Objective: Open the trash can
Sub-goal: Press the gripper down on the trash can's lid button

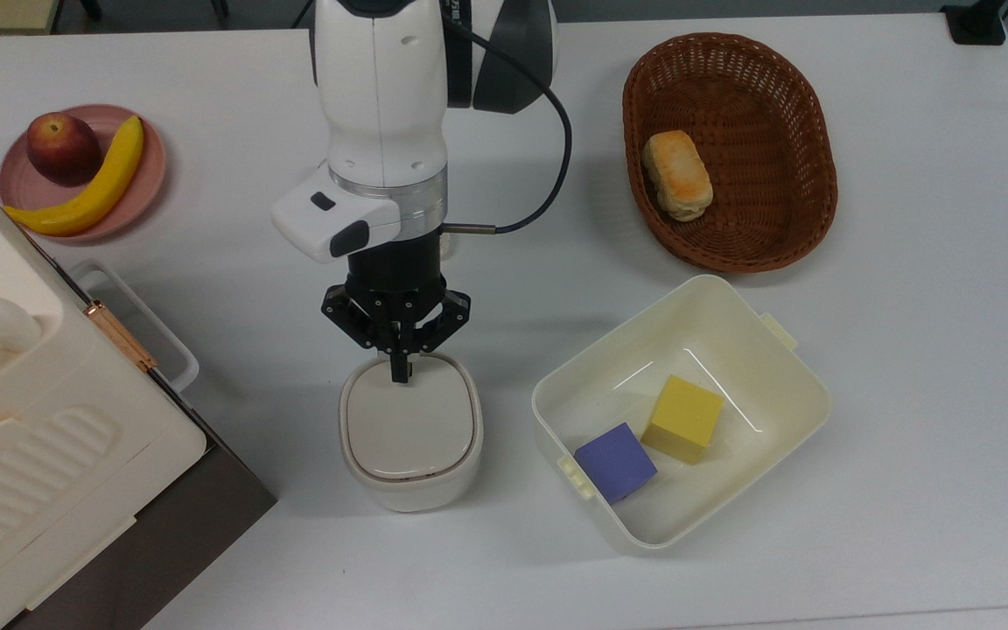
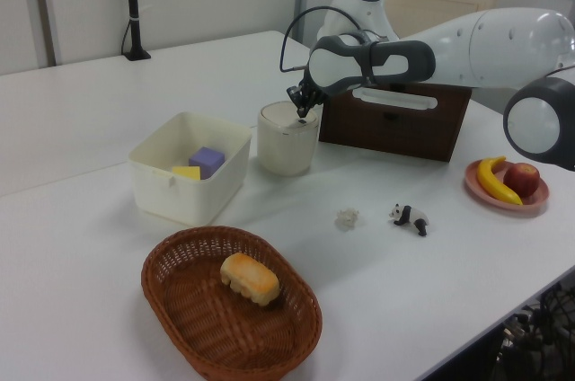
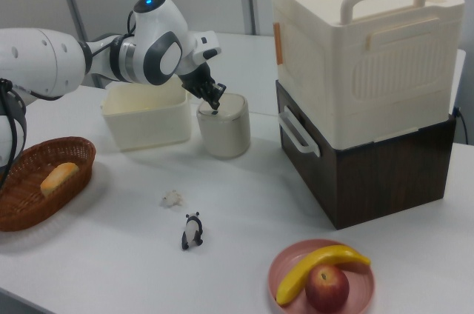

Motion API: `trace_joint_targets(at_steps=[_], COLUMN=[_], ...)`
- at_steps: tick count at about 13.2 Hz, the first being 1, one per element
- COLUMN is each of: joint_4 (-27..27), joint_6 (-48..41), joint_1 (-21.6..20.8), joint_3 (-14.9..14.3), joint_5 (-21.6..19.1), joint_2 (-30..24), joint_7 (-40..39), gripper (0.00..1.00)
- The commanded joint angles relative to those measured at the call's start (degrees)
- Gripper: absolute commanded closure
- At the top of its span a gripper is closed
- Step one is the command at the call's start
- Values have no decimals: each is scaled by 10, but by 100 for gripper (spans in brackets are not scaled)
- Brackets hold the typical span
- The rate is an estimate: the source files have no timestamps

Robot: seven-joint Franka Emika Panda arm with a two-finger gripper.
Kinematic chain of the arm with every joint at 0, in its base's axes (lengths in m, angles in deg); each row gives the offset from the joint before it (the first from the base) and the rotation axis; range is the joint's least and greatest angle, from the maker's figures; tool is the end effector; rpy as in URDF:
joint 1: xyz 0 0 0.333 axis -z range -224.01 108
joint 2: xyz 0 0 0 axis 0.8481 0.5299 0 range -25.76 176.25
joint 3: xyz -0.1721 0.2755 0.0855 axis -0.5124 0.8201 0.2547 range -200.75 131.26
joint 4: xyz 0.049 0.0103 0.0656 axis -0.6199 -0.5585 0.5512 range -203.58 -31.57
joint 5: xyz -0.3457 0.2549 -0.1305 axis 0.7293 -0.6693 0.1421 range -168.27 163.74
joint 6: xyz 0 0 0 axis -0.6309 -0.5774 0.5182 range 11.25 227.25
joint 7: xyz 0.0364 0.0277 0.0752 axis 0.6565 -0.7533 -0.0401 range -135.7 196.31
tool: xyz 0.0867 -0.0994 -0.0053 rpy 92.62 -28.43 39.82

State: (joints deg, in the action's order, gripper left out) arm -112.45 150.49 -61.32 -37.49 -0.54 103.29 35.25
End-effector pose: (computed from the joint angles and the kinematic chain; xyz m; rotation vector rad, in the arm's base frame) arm 0.8052 0.0138 0.4136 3.0403 -0.0723 0.6863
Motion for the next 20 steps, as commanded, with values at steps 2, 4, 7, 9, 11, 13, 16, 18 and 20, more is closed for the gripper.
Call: trace_joint_targets(at_steps=[2, 4, 7, 9, 11, 13, 16, 18, 20], joint_4=[0, 0, 1, 1, 1, 1, 1, 1, 1], joint_6=[12, 12, 12, 12, 12, 12, 12, 12, 12], joint_1=[-13, -13, -13, -13, -13, -13, -13, -12, -12], joint_3=[-2, -2, -2, -2, -2, -2, -2, -2, -2], joint_5=[14, 14, 14, 14, 14, 14, 14, 14, 13], joint_2=[3, 10, 10, 10, 9, 9, 6, 3, 0], joint_7=[14, 14, 13, 12, 12, 12, 11, 11, 11], gripper=[100, 100, 100, 100, 100, 100, 100, 100, 100])
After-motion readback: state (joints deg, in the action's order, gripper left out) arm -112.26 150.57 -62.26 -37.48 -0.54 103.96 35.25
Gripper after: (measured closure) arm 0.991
